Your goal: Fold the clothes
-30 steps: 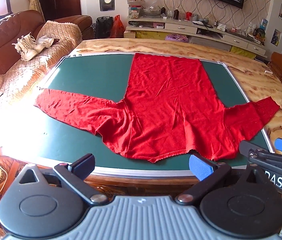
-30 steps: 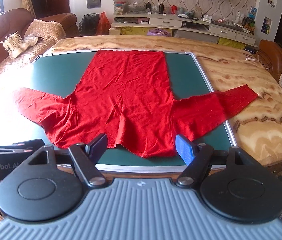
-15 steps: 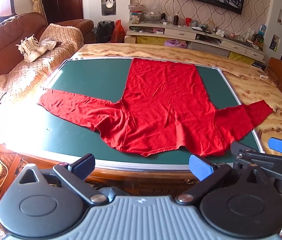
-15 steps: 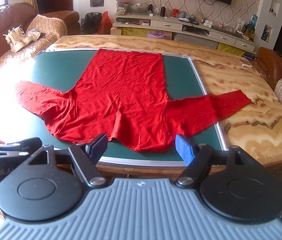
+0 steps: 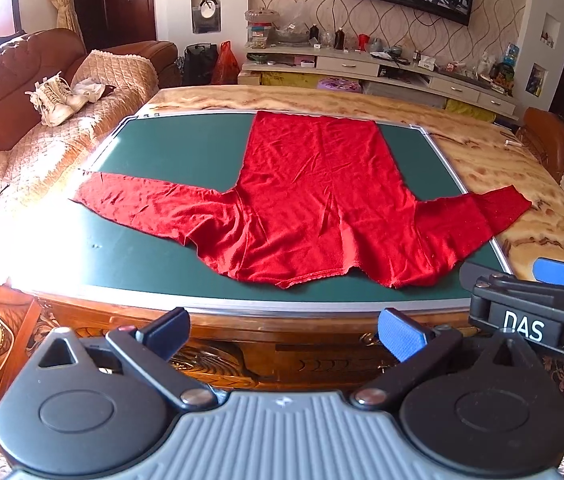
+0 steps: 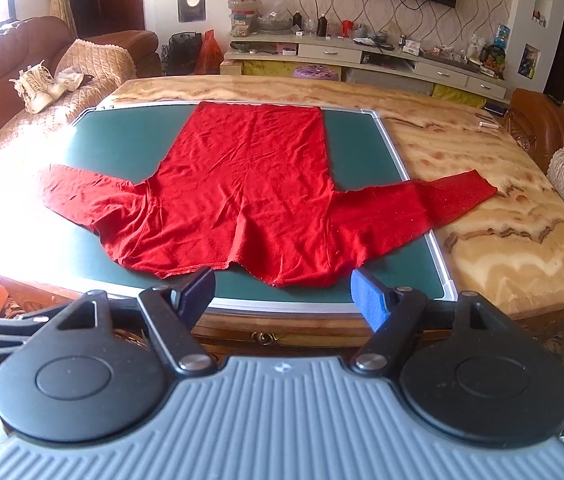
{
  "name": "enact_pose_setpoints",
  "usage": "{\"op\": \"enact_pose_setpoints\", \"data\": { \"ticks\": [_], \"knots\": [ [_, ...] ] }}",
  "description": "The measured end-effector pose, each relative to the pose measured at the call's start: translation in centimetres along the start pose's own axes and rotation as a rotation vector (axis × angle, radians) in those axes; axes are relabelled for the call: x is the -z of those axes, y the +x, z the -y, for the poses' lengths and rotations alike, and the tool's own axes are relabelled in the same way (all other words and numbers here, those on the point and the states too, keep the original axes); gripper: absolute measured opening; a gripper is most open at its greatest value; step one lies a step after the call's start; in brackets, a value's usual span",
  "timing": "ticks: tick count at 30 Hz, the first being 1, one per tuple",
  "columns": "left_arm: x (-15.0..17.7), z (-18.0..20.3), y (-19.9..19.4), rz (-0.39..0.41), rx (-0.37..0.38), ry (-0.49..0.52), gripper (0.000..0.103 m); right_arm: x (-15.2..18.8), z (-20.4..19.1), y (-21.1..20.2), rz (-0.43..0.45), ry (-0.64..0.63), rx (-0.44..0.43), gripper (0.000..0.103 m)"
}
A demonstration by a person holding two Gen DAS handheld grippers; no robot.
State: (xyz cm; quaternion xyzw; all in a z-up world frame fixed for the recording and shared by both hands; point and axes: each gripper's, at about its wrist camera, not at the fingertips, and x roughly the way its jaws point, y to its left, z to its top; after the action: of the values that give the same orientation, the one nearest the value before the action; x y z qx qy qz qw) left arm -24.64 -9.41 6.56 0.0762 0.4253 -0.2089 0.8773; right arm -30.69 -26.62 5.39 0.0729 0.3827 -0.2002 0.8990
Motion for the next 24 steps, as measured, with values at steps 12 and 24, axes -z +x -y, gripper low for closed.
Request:
{"op": "enact_pose_setpoints", "data": {
  "ticks": [12, 24],
  "knots": [
    [2.0, -0.2, 1.9, 0.056, -0.025, 0.025, 0.103, 1.9, -0.8, 2.3, -0.02, 0.008, 0.024, 0.083],
    [3.9, -1.0, 3.7, 0.053, -0.01, 0.018, 0.103, 4.1, -1.1, 3.6, -0.038, 0.037, 0.042, 0.083]
  ]
}}
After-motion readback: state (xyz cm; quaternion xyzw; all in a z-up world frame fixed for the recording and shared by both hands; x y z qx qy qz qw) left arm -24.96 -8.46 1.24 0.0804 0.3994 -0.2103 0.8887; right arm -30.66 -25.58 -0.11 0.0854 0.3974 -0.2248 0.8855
